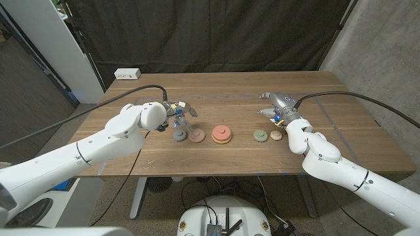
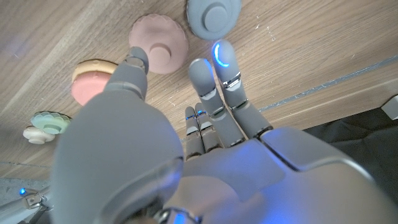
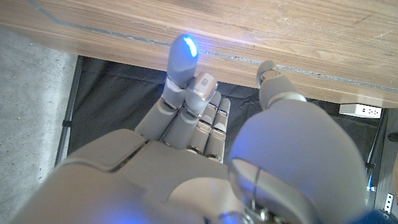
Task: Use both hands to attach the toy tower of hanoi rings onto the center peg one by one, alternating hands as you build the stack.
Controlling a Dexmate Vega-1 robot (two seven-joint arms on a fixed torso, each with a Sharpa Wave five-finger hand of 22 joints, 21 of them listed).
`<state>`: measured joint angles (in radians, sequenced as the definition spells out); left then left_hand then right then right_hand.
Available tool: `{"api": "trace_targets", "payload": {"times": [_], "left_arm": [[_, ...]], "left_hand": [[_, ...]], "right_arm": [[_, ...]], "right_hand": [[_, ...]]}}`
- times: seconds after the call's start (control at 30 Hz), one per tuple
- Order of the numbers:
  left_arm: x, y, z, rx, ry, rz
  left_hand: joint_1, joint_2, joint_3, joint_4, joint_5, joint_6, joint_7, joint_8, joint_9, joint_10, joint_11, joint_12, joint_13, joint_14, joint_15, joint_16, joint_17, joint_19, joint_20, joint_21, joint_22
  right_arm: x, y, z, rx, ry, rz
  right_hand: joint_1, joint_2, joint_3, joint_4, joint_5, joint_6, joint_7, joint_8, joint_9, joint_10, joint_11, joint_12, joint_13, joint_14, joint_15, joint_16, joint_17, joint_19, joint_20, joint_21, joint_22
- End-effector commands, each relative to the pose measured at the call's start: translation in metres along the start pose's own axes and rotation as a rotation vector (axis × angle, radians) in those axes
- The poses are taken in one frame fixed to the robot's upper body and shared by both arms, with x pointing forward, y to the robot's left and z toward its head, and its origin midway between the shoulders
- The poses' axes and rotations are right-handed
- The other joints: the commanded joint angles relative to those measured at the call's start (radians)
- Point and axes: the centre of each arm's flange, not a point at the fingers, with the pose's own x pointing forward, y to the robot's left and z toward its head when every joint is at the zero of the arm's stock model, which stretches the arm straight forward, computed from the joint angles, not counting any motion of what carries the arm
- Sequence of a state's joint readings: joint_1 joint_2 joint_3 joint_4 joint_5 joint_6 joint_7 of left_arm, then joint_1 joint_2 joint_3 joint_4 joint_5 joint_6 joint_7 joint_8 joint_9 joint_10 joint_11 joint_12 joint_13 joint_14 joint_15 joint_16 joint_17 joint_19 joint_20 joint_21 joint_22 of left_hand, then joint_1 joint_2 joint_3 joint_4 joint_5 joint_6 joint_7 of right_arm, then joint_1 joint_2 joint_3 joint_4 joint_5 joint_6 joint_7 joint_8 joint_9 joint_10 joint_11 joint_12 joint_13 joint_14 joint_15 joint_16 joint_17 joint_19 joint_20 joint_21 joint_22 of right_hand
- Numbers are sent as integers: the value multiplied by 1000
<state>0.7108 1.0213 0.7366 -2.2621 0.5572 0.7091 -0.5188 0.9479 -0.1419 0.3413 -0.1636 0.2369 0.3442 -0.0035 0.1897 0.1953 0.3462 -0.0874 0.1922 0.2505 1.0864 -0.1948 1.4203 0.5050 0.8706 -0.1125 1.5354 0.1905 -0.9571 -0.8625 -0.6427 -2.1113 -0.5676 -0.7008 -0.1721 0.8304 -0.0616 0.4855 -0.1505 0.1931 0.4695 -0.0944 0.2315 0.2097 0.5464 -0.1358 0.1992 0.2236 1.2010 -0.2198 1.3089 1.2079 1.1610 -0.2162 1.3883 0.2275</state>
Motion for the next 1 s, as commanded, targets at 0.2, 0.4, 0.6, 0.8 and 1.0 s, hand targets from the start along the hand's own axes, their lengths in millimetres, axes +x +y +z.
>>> {"api": "trace_targets", "payload": {"times": [0.2, 0.4, 0.6, 0.8, 1.0], "left_arm": [[13, -13, 8, 49, -6, -49], [14, -18, 12, 68, -23, -53], [15, -23, 11, 76, -17, -44], [19, -27, 11, 76, -16, -51], [23, -31, 12, 81, -19, -43]], "left_hand": [[15, -2, -17, 3, -4, -13, 0, 3, -1, -7, 3, 7, 1, -8, -24, -8, -16, 8, -99, -7, 0], [13, -1, -24, 5, -4, -17, -2, 4, -2, -13, -1, 7, 0, -4, -24, -3, -14, 7, -98, -9, -1], [5, 6, -32, 11, -3, -30, -10, 2, -2, -27, -7, 4, -2, -15, -24, -12, -28, 0, -97, -16, -2], [8, 14, -36, 11, -1, -26, -8, 6, -2, -18, -7, 9, -4, 11, -24, 14, -6, 15, -99, -11, 0], [16, 13, -42, 6, 0, -18, -8, 11, -3, -12, -5, 12, -7, 13, -24, 22, 1, 21, -100, -10, 1]], "right_arm": [[-1, 1, 0, -3, 9, 12], [-2, -1, 0, -6, 11, 8], [-3, -1, 2, -8, 11, 9], [-3, -1, 3, -7, 13, 12], [-4, -1, 3, -7, 16, 10]], "right_hand": [[-9, 6, 11, -3, 6, 5, 4, -5, 2, 12, 1, 0, -2, -4, 1, 0, 2, 1, -2, 7, 1], [-8, 8, 12, -4, 7, 7, 3, -6, 2, 14, 1, 1, -2, -4, 1, -1, 1, 2, -2, 9, 1], [-13, 7, 12, -2, 6, 11, -2, -5, 2, 13, -1, 1, -2, -2, 1, 1, 5, 1, -2, 10, 0], [-17, 5, 12, -2, 6, 14, -4, -5, 2, 13, -2, 0, -2, -6, 1, -2, 3, 0, -2, 11, -1], [-18, 6, 12, -2, 6, 17, -4, -5, 2, 16, -4, 1, -2, -5, 1, -2, 4, -3, -2, 9, -4]]}}
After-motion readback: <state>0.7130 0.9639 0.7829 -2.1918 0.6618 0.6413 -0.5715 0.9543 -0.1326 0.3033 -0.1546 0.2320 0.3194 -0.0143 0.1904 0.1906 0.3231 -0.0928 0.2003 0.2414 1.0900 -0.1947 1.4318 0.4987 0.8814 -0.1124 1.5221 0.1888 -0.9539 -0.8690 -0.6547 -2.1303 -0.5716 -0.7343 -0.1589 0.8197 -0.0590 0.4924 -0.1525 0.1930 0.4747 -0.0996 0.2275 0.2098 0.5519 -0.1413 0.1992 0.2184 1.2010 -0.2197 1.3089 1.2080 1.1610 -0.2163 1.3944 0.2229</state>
